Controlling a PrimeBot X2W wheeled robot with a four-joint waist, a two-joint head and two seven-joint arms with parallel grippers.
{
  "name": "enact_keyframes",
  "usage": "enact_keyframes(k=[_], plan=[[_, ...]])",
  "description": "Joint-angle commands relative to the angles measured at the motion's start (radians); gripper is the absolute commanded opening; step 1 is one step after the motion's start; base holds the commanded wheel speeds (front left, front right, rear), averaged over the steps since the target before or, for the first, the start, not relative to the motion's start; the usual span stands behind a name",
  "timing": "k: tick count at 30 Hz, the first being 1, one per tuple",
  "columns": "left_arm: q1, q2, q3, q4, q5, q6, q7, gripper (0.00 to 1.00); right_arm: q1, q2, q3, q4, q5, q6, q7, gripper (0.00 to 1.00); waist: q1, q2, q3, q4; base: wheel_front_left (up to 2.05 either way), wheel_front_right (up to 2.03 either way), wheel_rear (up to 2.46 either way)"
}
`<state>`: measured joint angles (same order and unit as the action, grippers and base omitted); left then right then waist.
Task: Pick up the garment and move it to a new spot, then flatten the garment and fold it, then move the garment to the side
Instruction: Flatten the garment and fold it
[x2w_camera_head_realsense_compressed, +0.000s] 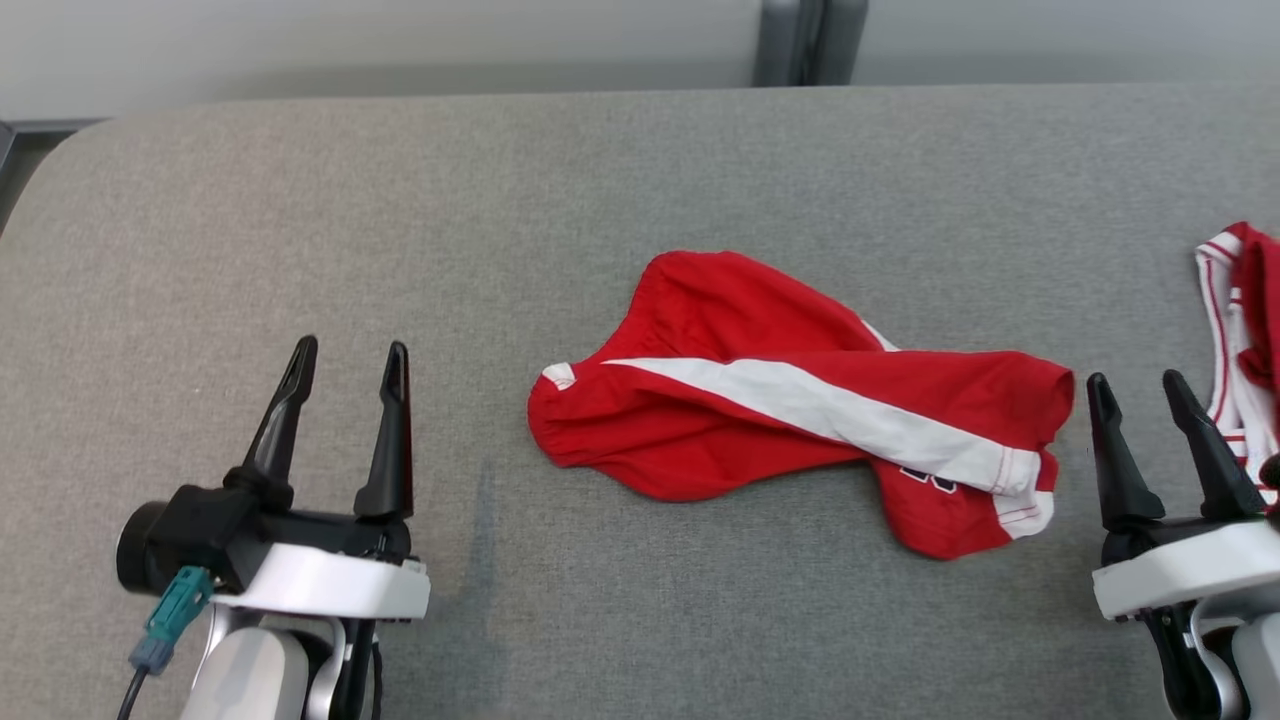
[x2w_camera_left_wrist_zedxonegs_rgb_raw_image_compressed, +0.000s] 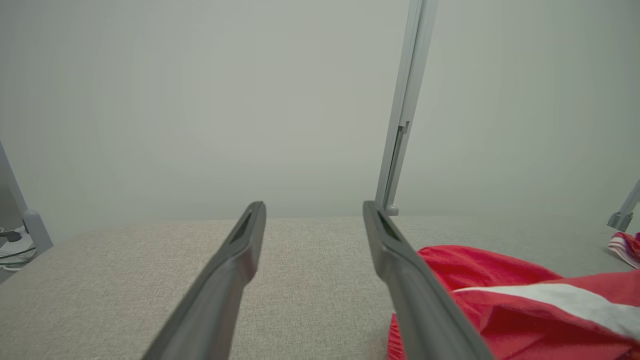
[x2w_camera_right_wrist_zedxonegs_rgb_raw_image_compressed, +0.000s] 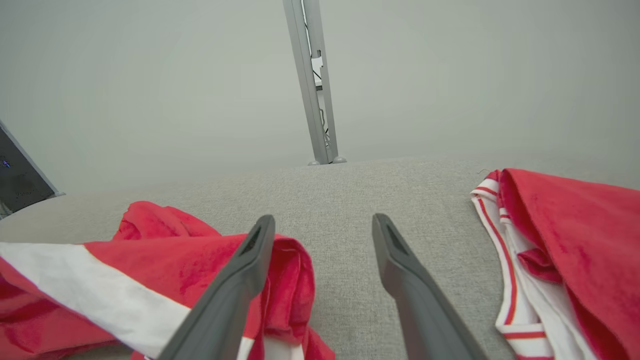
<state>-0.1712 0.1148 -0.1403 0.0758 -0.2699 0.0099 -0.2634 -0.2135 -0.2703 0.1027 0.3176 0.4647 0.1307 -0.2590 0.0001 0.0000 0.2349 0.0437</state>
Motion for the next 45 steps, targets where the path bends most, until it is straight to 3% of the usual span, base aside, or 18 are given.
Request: enact_keyframes(k=[1,11,20,24,31,37,45], plan=[[0.018,0.003,0.011,-0.006,0.011,0.008,-0.001,1.0,0.025,0.016,-0.028,-0.035,-0.037,0.0,-0.007,1.0,-0.0001,0.0,-0.019,-0.015,0.0,0.0,0.0],[0.122,-0.002,0.024,-0.001,-0.004,0.016,-0.001,1.0,0.173,0.125,-0.099,-0.256,-0.227,0.0,0.04,1.0,-0.0001,0.0,-0.09,-0.048,0.0,0.0,0.0],[0.137,-0.007,0.004,0.003,-0.005,0.022,0.003,1.0,0.225,0.162,-0.102,-0.341,-0.227,0.0,0.083,1.0,-0.0001,0.0,-0.093,-0.054,0.0,0.0,0.0],[0.098,-0.005,-0.021,0.008,-0.005,-0.001,0.027,1.0,0.224,0.168,-0.105,-0.362,-0.224,0.0,0.09,1.0,-0.0001,0.0,-0.076,-0.051,0.0,0.0,0.0],[-0.077,-0.01,-0.084,0.075,-0.027,-0.055,0.179,1.0,0.192,0.174,-0.085,-0.368,-0.216,0.0,0.087,1.0,-0.0001,0.0,-0.024,-0.062,0.0,0.0,0.0],[-0.216,-0.017,-0.122,0.214,-0.078,-0.089,0.36,1.0,0.163,0.176,-0.065,-0.346,-0.209,0.0,0.072,1.0,-0.0001,0.0,0.012,-0.105,0.0,0.0,0.0],[-0.252,-0.004,-0.169,0.32,-0.114,-0.115,0.49,1.0,0.158,0.183,-0.067,-0.32,-0.199,0.0,0.052,1.0,-0.0001,0.0,0.033,-0.134,0.0,0.0,0.0]])
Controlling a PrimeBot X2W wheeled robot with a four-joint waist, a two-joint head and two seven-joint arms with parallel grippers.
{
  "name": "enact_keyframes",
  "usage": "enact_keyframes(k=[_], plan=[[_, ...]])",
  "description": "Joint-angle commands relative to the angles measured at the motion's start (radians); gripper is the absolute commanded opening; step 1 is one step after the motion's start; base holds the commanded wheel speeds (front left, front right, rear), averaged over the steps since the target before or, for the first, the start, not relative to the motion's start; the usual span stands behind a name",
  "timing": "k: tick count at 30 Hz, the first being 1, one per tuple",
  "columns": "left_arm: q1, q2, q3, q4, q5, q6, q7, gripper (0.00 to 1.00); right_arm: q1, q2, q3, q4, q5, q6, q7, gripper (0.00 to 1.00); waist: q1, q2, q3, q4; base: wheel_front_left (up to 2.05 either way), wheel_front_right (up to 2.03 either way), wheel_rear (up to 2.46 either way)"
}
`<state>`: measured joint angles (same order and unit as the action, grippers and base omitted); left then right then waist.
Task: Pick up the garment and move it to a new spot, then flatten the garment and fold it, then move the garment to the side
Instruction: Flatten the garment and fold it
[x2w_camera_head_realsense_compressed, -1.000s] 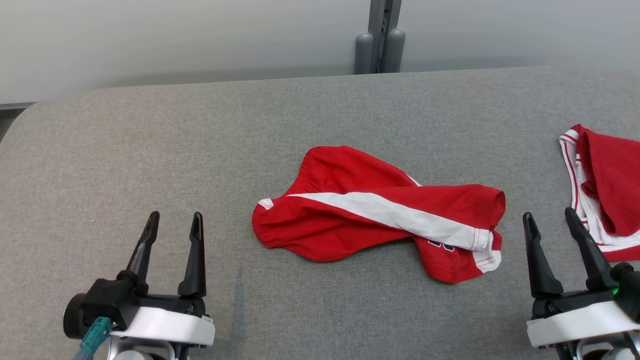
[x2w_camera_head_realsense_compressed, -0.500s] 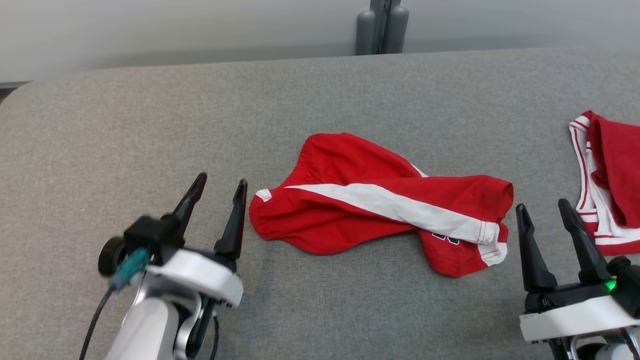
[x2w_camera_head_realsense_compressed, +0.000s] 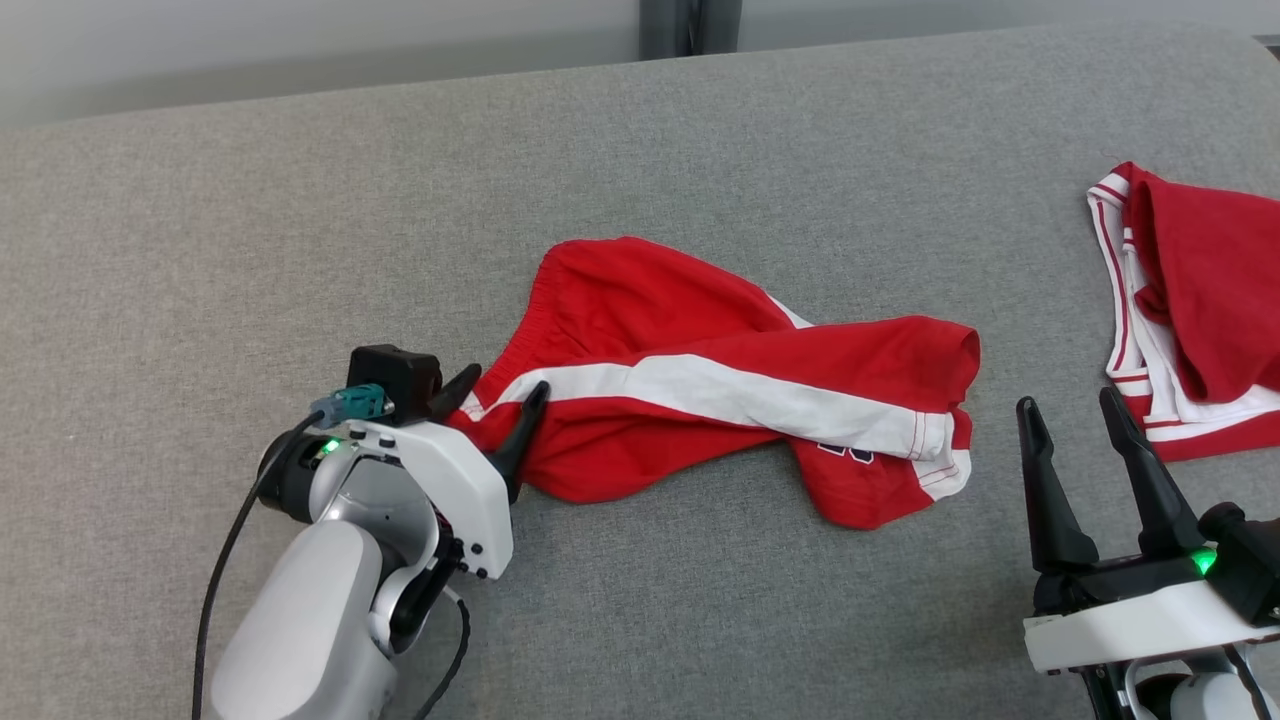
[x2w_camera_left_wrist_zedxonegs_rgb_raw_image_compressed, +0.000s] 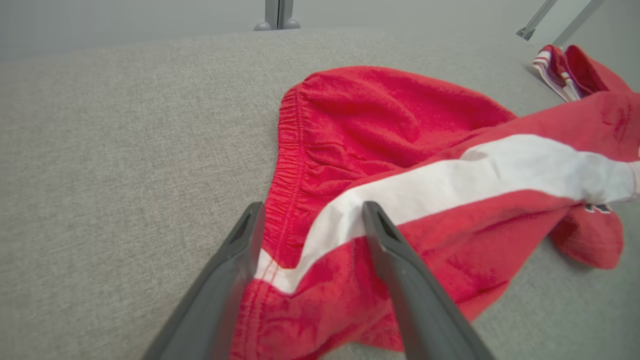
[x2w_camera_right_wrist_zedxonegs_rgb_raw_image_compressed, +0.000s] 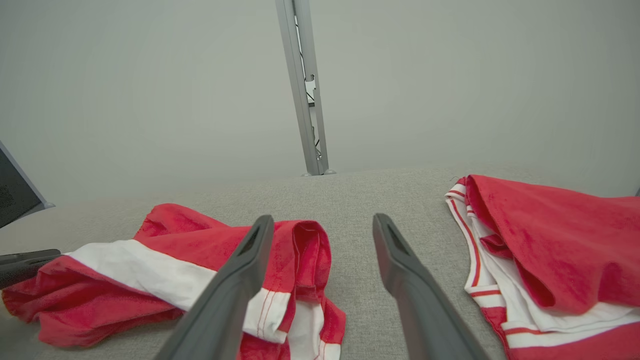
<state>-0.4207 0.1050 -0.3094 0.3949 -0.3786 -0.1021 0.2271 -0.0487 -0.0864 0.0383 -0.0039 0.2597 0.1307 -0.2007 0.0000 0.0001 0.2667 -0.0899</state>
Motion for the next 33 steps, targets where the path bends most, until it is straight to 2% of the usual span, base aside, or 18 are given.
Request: enact_keyframes(k=[1,10,11,13,15,20,27,30,33], plan=[[0.006,0.007,-0.005,0.003,-0.005,-0.003,0.004,1.0,-0.006,0.0,-0.004,0.004,0.005,0.0,-0.006,1.0,0.0,-0.0001,0.003,0.0,0.0,0.0,0.0],[0.141,-0.003,-0.061,-0.021,0.003,0.016,0.031,1.0,-0.018,0.003,-0.005,0.01,0.009,0.0,-0.014,1.0,0.0,-0.0001,0.011,0.009,0.0,0.0,0.0],[0.159,-0.003,-0.068,-0.027,0.006,0.022,0.032,0.86,-0.018,0.003,-0.005,0.01,0.009,0.0,-0.014,1.0,0.0,-0.0001,0.012,0.011,0.0,0.0,0.0],[0.184,-0.004,-0.077,-0.043,0.009,0.03,0.023,0.0,-0.019,0.003,-0.005,0.011,0.009,0.0,-0.014,1.0,0.0,-0.0001,0.012,0.014,0.0,0.0,0.0],[0.196,-0.004,-0.081,-0.052,0.014,0.034,0.018,0.0,-0.019,0.002,-0.005,0.011,0.009,0.0,-0.014,1.0,0.0,-0.0001,0.013,0.015,0.0,0.0,0.0],[0.238,0.002,-0.088,-0.109,0.051,0.077,-0.048,0.0,-0.021,0.001,-0.008,0.013,0.012,0.0,-0.011,1.0,0.0,-0.0001,0.012,0.022,0.0,0.0,0.0],[0.256,0.017,-0.083,-0.224,0.156,0.162,-0.262,0.0,-0.017,0.0,-0.022,0.01,0.012,0.0,-0.008,1.0,0.0,-0.0001,0.007,0.04,0.0,0.0,0.0],[0.268,0.019,-0.075,-0.231,0.172,0.184,-0.336,0.0,-0.019,0.001,-0.026,0.006,0.013,0.0,-0.005,1.0,0.0,-0.0001,0.007,0.047,0.0,0.0,0.0],[0.266,0.011,-0.064,-0.183,0.155,0.188,-0.384,0.0,-0.024,0.003,-0.026,0.004,0.016,0.0,-0.003,1.0,0.0,-0.0001,0.009,0.051,0.0,0.0,0.0]])
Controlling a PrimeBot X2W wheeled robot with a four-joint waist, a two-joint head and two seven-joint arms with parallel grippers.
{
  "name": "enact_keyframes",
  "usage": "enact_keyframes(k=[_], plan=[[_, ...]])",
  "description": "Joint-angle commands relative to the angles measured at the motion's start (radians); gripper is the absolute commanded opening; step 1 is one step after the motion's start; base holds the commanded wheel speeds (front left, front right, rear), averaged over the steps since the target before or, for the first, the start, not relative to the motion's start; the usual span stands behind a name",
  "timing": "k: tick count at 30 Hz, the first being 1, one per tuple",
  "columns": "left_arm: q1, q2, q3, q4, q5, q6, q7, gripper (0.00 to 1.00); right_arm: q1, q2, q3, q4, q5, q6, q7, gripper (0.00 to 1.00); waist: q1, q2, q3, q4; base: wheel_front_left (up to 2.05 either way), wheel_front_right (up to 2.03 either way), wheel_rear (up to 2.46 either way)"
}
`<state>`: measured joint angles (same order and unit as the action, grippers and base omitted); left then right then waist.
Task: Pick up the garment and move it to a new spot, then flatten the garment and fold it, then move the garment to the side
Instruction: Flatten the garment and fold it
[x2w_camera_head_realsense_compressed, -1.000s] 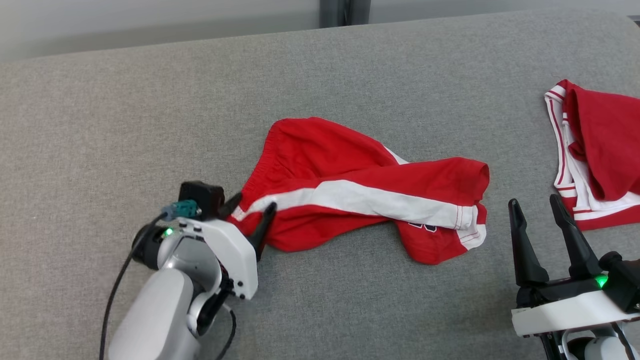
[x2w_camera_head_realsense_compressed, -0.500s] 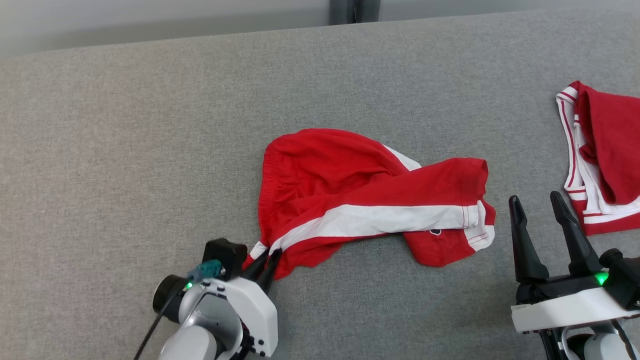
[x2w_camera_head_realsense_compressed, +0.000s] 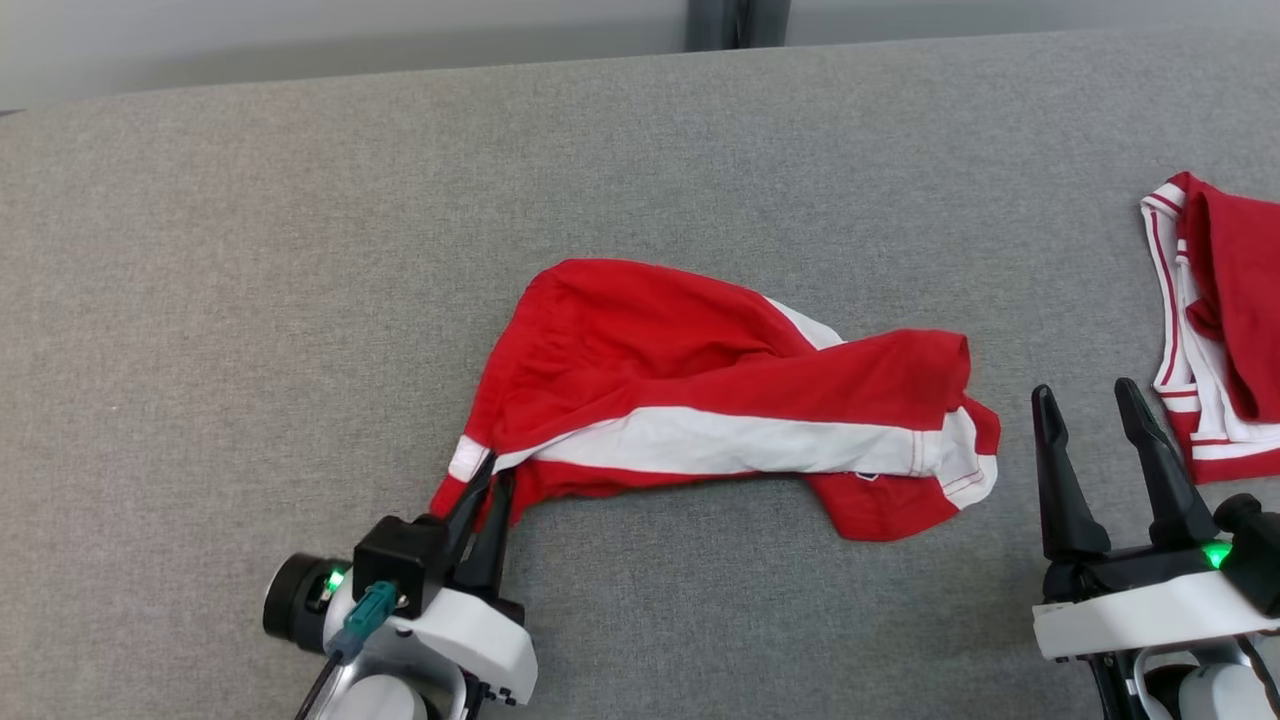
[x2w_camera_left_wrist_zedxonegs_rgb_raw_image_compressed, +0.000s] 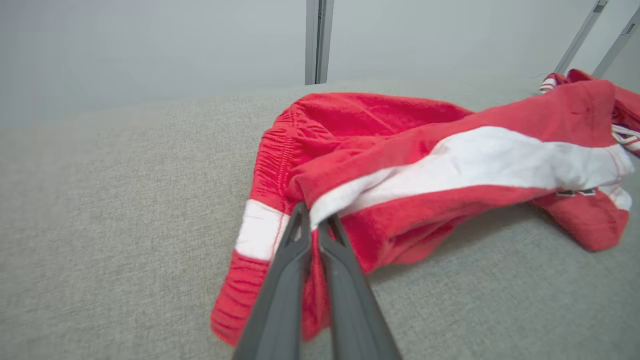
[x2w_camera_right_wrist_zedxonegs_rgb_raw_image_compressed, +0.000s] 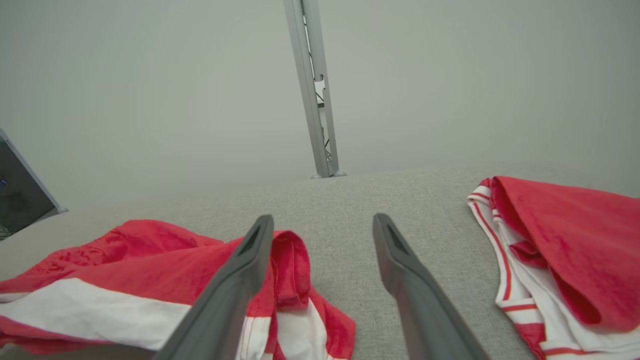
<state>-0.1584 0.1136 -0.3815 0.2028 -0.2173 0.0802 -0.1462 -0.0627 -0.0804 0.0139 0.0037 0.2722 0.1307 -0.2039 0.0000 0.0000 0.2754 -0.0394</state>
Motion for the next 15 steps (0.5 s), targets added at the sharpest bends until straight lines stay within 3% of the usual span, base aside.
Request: enact_keyframes(k=[1,5,6,7,8,15], plan=[[-0.001,-0.004,0.013,0.033,-0.02,0.002,-0.022,0.0,-0.013,-0.002,0.0,-0.005,0.006,0.0,0.0,1.0,0.0,0.0,0.003,0.001,0.0,0.0,0.0],[-0.042,-0.019,0.024,0.147,-0.062,-0.026,-0.055,0.0,-0.018,0.002,0.002,-0.002,0.012,0.0,-0.003,1.0,0.0,0.0,0.009,0.004,0.0,0.0,0.0],[-0.052,-0.023,0.027,0.17,-0.072,-0.035,-0.065,0.2,-0.02,0.003,0.004,-0.001,0.016,0.0,-0.003,1.0,0.0,0.0,0.01,0.004,0.0,0.0,0.0],[-0.062,-0.026,0.028,0.192,-0.082,-0.041,-0.071,0.68,-0.021,0.003,0.005,0.0,0.018,0.0,-0.004,1.0,0.0,0.0,0.01,0.004,0.0,0.0,0.0],[-0.072,-0.029,0.026,0.207,-0.087,-0.049,-0.08,1.0,-0.023,0.004,0.005,0.002,0.018,0.0,-0.005,1.0,0.0,0.0,0.009,0.005,0.0,0.0,0.0],[-0.081,-0.039,0.035,0.191,-0.097,-0.069,-0.115,1.0,-0.014,0.003,0.005,0.008,0.013,0.0,-0.005,1.0,0.0,0.0,-0.012,0.011,0.0,0.0,0.0]])
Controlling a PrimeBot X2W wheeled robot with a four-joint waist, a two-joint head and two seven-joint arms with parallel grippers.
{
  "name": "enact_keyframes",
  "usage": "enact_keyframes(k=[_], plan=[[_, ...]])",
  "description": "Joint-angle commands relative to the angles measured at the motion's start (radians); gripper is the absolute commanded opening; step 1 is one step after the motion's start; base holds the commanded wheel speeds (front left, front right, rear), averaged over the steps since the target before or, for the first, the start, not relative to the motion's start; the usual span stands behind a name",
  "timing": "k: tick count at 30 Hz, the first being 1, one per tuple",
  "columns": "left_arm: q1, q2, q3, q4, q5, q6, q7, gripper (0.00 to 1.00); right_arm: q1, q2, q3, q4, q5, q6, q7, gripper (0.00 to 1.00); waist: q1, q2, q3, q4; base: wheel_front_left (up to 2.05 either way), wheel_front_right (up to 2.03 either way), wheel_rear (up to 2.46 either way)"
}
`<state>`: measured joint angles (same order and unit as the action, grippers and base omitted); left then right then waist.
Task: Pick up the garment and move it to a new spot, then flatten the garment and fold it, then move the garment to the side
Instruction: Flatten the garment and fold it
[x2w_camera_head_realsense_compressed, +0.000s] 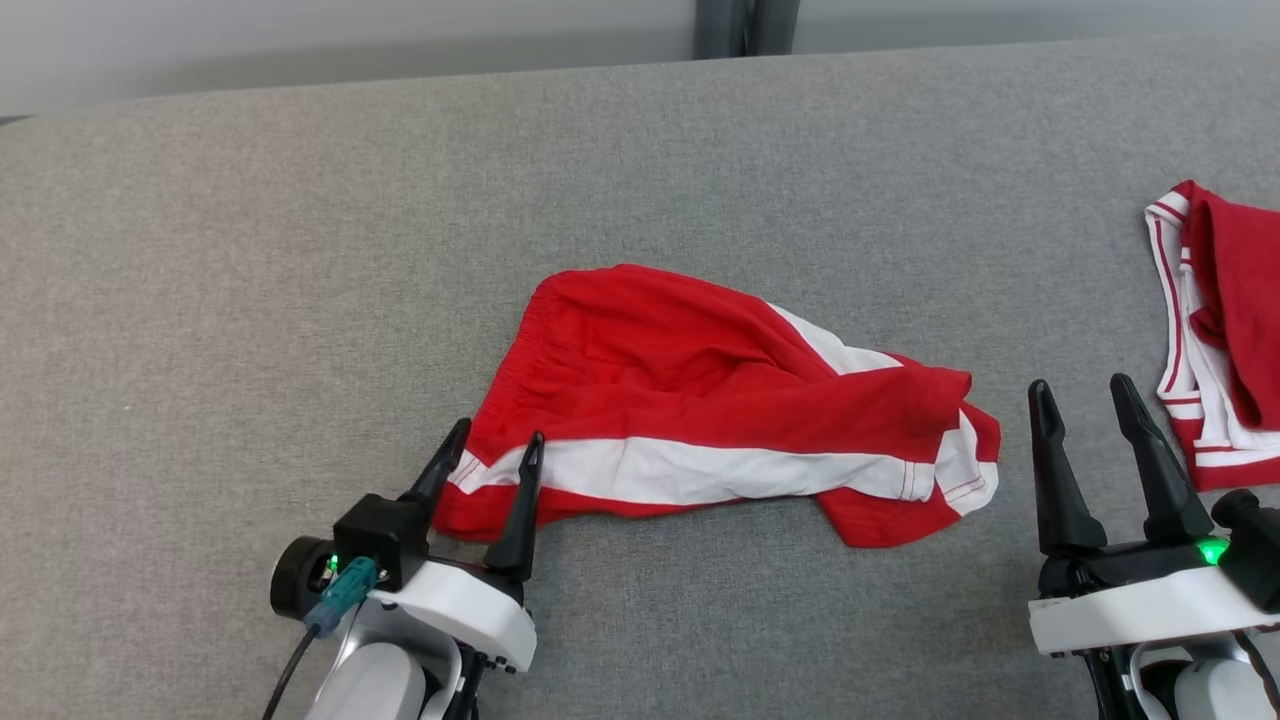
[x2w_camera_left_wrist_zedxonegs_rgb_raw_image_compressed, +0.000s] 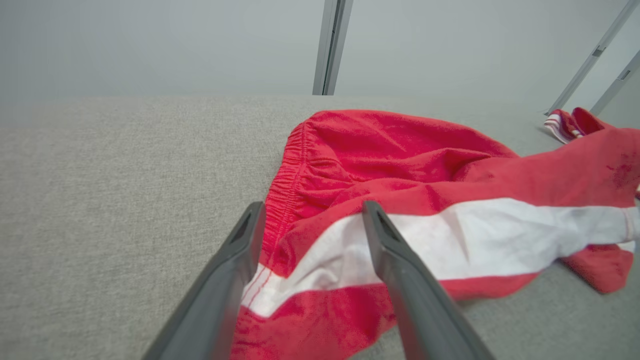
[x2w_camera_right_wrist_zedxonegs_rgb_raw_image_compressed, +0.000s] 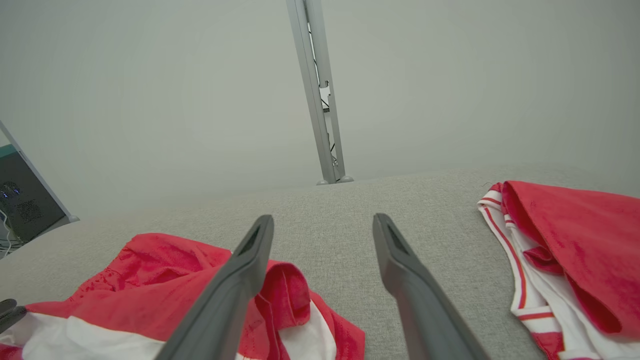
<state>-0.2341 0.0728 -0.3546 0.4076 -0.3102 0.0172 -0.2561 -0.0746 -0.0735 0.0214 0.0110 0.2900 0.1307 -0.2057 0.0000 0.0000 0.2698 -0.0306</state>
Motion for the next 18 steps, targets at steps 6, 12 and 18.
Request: enact_keyframes(k=[6,12,18], plan=[[0.043,0.002,0.073,-0.153,-0.016,0.006,-0.009,1.0,0.019,-0.01,-0.015,-0.013,-0.011,0.0,0.003,1.0,0.0,0.0,-0.041,0.015,0.0,0.0,0.0],[0.076,0.033,0.139,-0.223,-0.009,0.05,-0.009,1.0,0.045,-0.02,-0.018,-0.019,-0.037,0.0,0.015,1.0,0.0,0.0,-0.08,0.023,0.0,0.0,0.0],[0.139,0.073,0.193,-0.274,-0.009,0.083,-0.009,1.0,0.08,-0.022,-0.019,-0.035,-0.051,0.0,0.035,1.0,0.0,0.0,-0.107,0.02,0.0,0.0,0.0]])
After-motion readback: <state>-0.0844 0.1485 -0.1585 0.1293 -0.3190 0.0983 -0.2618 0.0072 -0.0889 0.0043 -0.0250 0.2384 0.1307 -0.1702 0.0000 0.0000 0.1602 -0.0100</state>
